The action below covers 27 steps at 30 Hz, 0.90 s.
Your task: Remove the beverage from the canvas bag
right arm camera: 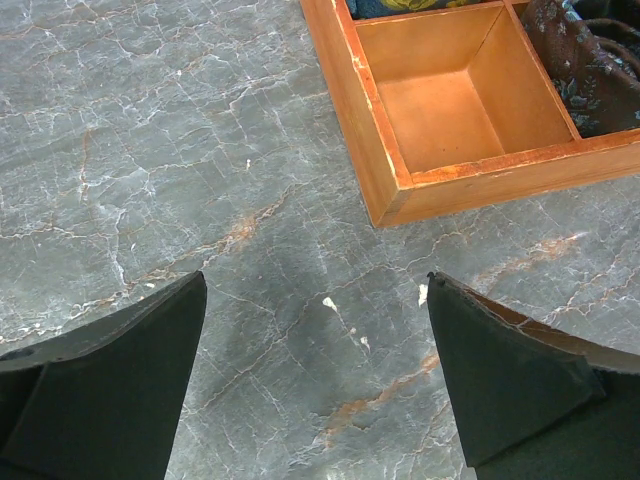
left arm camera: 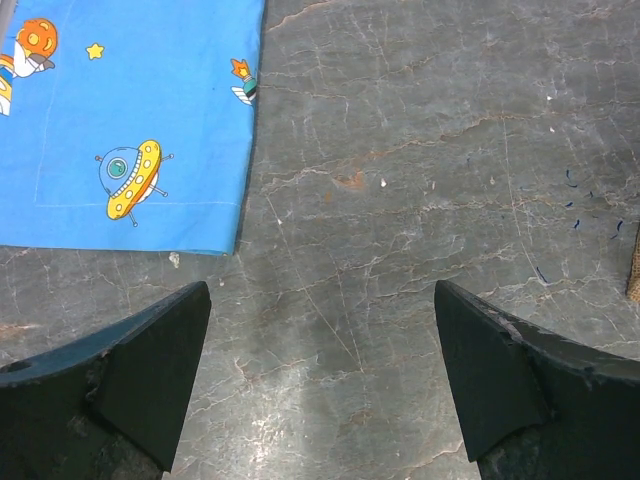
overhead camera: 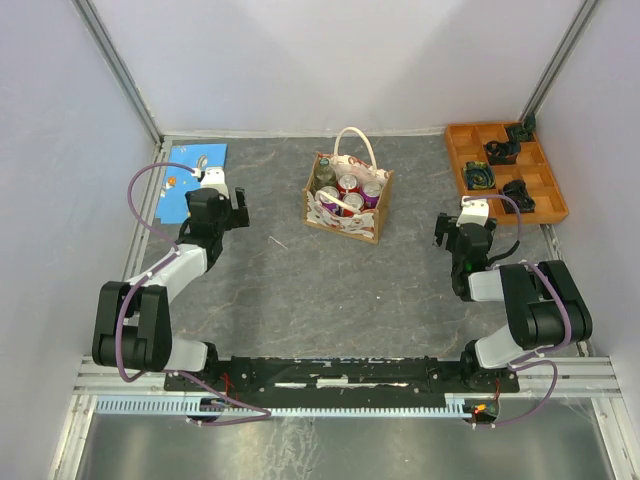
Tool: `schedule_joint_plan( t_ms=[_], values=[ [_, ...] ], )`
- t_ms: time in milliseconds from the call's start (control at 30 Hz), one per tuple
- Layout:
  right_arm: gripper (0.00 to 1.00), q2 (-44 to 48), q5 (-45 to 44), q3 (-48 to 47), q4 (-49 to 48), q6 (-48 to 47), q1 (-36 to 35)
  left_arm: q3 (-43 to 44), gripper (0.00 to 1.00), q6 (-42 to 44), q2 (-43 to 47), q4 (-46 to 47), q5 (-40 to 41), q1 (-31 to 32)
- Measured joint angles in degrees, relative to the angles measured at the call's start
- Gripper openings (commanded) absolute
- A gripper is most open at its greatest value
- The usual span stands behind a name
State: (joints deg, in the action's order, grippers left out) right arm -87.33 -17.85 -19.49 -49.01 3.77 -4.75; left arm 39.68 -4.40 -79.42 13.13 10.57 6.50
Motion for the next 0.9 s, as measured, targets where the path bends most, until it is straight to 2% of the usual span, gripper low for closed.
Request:
schedule_joint_plan(
  t_ms=[667, 900],
  values=[
    [0.99, 0.0, 0.0, 0.0, 0.0, 0.0, 0.0, 0.0, 0.99, -0.02, 0.85, -0.31, 1.27, 0.02],
    [0.99, 0.0, -0.02, 0.0, 0.0, 0.0, 0.0, 0.92, 0.99, 0.02, 1.49, -0.9, -4.79, 0.24]
  ],
)
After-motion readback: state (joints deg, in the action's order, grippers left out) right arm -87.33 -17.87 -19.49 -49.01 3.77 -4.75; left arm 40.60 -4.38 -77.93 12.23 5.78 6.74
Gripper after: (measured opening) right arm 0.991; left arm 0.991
